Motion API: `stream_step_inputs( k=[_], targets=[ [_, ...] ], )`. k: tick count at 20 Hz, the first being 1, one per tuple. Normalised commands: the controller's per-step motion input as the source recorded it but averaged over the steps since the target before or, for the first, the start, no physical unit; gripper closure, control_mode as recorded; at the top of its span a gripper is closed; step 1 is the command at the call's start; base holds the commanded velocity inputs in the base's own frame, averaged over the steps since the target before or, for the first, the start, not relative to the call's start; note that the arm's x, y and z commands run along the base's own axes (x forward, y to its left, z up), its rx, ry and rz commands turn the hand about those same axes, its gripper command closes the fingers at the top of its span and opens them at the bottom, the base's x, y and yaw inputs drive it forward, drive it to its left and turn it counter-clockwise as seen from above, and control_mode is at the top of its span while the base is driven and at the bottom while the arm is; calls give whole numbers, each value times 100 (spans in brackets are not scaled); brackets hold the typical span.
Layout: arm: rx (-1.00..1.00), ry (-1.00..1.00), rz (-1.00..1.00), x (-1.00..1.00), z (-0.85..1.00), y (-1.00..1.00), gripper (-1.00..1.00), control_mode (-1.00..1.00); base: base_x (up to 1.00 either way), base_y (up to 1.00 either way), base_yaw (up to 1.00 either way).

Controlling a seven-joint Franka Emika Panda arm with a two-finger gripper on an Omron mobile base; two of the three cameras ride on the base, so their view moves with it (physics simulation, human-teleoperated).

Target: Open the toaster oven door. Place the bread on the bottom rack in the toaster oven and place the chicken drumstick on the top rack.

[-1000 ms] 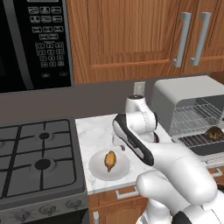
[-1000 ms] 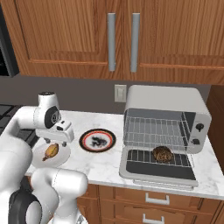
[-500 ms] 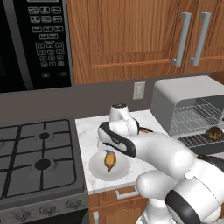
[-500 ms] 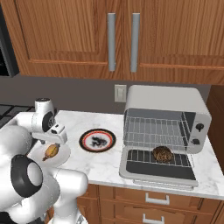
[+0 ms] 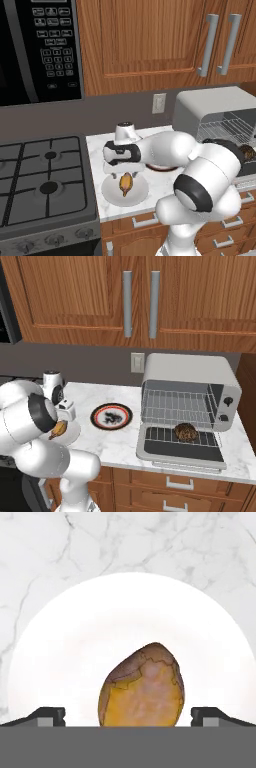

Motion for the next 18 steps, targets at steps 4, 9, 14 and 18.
stream_step_inputs(
  k=[4,9,14,18],
  targets=[
    [0,1,0,18,-31,12,-100,-100,0,0,0],
    [0,0,-4,0,-16,0,-100,-100,0,0,0],
    [0,0,-7,-11,-5,-4,-100,-100,0,0,0],
    [0,0,-6,-25,-1,0,-100,-100,0,0,0]
  ],
)
